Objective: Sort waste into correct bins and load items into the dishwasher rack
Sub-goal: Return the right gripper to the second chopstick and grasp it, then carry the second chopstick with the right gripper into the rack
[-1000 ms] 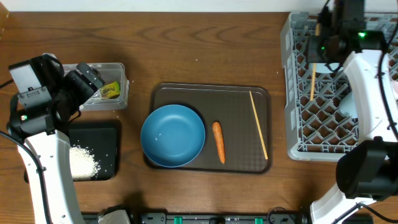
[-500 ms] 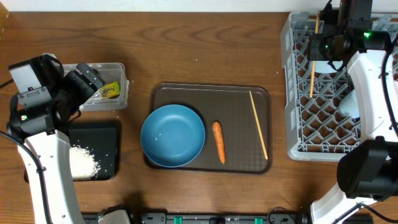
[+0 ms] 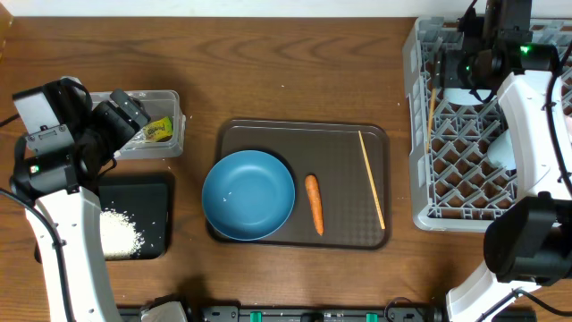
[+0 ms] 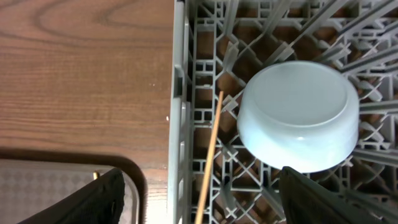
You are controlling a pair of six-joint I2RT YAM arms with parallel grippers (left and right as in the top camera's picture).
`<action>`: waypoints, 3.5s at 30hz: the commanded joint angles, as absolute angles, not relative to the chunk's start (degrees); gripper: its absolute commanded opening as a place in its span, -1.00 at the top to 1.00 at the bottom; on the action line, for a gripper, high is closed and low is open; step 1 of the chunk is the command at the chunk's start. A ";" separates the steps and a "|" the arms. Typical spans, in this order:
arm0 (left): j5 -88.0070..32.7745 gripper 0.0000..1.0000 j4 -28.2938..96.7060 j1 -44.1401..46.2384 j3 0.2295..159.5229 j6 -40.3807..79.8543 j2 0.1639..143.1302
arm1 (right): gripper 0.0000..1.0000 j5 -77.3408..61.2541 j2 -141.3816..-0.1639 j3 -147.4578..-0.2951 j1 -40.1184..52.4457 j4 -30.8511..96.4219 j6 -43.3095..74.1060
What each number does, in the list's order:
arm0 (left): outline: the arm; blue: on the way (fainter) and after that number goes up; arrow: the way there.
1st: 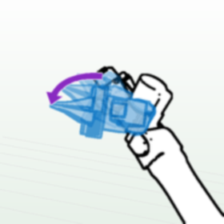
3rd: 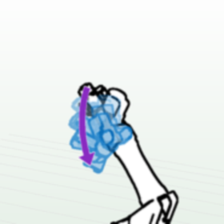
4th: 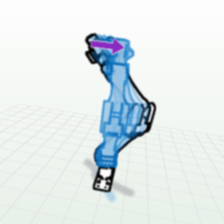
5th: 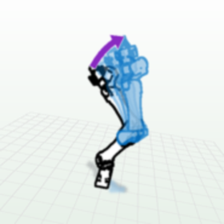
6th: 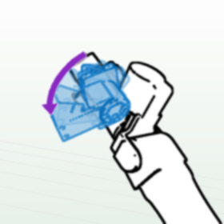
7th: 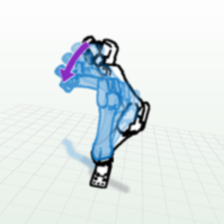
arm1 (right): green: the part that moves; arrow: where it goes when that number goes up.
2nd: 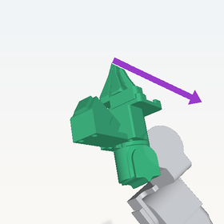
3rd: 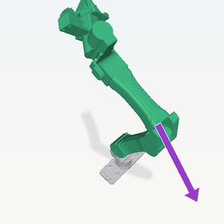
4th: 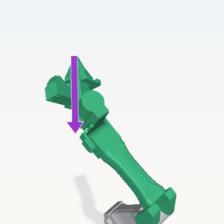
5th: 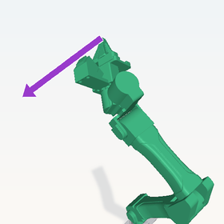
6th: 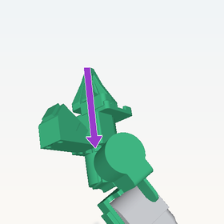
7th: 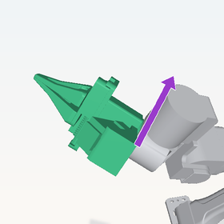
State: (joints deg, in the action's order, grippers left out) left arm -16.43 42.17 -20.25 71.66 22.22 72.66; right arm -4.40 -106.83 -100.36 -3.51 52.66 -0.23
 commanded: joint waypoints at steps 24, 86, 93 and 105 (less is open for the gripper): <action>-16.93 -0.96 42.22 -20.56 71.48 21.69 72.93 | -0.51 0.47 -106.30 -86.67 22.26 56.80 15.22; -16.93 -0.96 42.22 -20.56 71.48 21.69 72.93 | 0.98 -0.47 -106.00 -66.61 22.90 37.28 20.51; -16.93 -0.95 42.22 -20.56 71.48 21.69 72.93 | 0.98 -0.47 -105.78 -76.29 22.85 44.27 20.05; -16.93 -0.96 42.22 -20.56 71.48 21.69 72.93 | 0.98 -0.14 -105.75 -93.14 18.13 54.06 16.01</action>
